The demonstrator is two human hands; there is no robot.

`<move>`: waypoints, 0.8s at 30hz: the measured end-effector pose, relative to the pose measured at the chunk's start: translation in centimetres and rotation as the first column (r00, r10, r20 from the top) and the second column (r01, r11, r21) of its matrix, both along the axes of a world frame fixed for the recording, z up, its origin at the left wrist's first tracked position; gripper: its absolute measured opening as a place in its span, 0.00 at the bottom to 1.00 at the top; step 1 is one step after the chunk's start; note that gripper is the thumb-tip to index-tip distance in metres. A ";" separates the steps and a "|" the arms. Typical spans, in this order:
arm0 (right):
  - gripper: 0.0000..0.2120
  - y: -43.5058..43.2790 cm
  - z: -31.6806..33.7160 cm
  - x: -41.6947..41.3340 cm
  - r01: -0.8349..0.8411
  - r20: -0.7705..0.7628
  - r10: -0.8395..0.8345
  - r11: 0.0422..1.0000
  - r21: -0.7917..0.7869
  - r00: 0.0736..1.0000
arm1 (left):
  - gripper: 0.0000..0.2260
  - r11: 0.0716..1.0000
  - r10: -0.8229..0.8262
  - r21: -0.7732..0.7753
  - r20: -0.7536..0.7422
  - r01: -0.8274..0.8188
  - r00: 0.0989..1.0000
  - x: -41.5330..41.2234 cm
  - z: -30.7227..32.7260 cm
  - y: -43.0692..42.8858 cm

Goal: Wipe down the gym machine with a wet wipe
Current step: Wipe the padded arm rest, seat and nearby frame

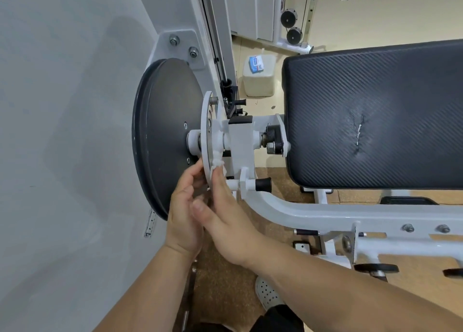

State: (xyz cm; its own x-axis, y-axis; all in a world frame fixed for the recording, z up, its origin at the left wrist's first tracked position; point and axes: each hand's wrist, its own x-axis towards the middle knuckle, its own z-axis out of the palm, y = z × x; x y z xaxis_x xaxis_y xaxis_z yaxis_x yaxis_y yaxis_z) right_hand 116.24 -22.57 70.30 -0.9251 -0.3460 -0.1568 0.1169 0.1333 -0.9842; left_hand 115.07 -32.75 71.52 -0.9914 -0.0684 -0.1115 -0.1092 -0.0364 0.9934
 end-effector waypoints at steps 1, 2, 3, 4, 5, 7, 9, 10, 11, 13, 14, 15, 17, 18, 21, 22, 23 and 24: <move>0.49 -0.2 -0.3 -0.1 0.010 0.010 -0.010 1.000 -0.005 1.000 | 0.19 1.000 0.006 0.004 0.010 -0.006 1.000 0.0 0.1 0.0; 0.48 -0.4 -0.1 -0.8 0.032 0.055 -0.031 0.999 -0.020 0.998 | 0.20 1.000 0.014 0.002 0.022 -0.014 1.000 0.0 0.1 0.0; 0.47 -0.6 0.1 -2.0 0.068 0.124 -0.064 0.997 -0.027 0.990 | 0.21 1.000 0.021 -0.010 0.030 -0.021 0.999 0.0 0.2 -0.1; 0.47 -0.7 0.4 -3.2 0.099 0.183 -0.090 0.994 -0.041 0.979 | 0.22 1.000 0.022 -0.023 0.034 -0.021 0.999 -0.1 0.3 -0.1; 0.44 -0.8 0.8 -4.2 0.116 0.220 -0.103 0.992 -0.046 0.970 | 0.23 0.999 0.018 -0.030 0.036 -0.017 0.999 -0.1 0.4 0.0; 0.40 -0.9 1.0 -5.1 0.144 0.224 -0.134 0.989 -0.027 0.965 | 0.25 1.000 0.008 -0.019 0.038 -0.007 0.999 -0.1 0.5 0.0; 0.36 -0.8 0.9 -3.7 0.174 0.177 -0.163 0.983 -0.051 0.971 | 0.24 1.000 0.006 -0.006 0.020 -0.005 1.000 0.0 0.3 -0.1; 0.33 -0.7 0.8 -2.4 0.176 0.161 -0.160 0.981 -0.085 0.974 | 0.24 1.000 0.009 0.001 0.014 -0.009 1.000 0.0 0.2 -0.1; 0.32 -0.6 0.8 -1.1 0.158 0.144 -0.141 0.980 -0.121 0.980 | 0.23 1.000 0.008 0.009 0.014 -0.008 1.000 0.0 0.0 -0.2; 0.37 -0.3 0.6 0.3 0.132 0.114 -0.115 0.978 -0.159 0.987 | 0.21 1.000 -0.009 -0.002 0.016 0.009 1.000 0.0 -0.4 -0.3; 0.37 -0.5 0.6 0.2 0.131 0.092 -0.118 0.978 -0.161 0.989 | 0.21 1.000 -0.011 -0.014 0.016 0.012 1.000 0.0 -0.4 -0.3; 0.34 -0.7 0.5 -0.4 0.146 0.084 -0.134 0.977 -0.154 0.987 | 0.21 1.000 -0.008 -0.021 0.019 0.009 1.000 0.0 -0.4 -0.3; 0.28 -0.8 1.1 -2.1 0.197 0.135 -0.177 0.968 -0.155 0.975 | 0.23 0.999 -0.007 -0.035 0.022 0.008 1.000 0.0 0.1 -0.3; 0.26 -0.5 1.5 -3.0 0.210 0.155 -0.186 0.965 -0.157 0.970 | 0.24 0.999 -0.016 -0.041 0.022 0.017 1.000 0.0 0.3 -0.4; 0.15 0.5 2.6 -4.1 0.226 0.214 -0.176 0.945 -0.236 0.961 | 0.25 1.000 -0.001 -0.028 0.053 0.002 0.999 0.1 0.2 -0.4; 0.08 0.7 2.9 -3.9 0.230 0.182 -0.190 0.945 -0.234 0.965 | 0.24 1.000 0.000 -0.030 0.054 0.001 0.999 0.1 0.2 -0.4; 0.04 0.9 3.3 -3.5 0.211 0.144 -0.181 0.950 -0.231 0.973 | 0.23 0.999 -0.004 -0.042 0.045 0.006 0.999 0.2 0.2 -0.3; 0.04 1.1 3.7 -3.0 0.195 0.114 -0.173 0.957 -0.215 0.978 | 0.22 0.998 -0.011 -0.058 0.035 0.013 0.999 0.2 0.1 -0.1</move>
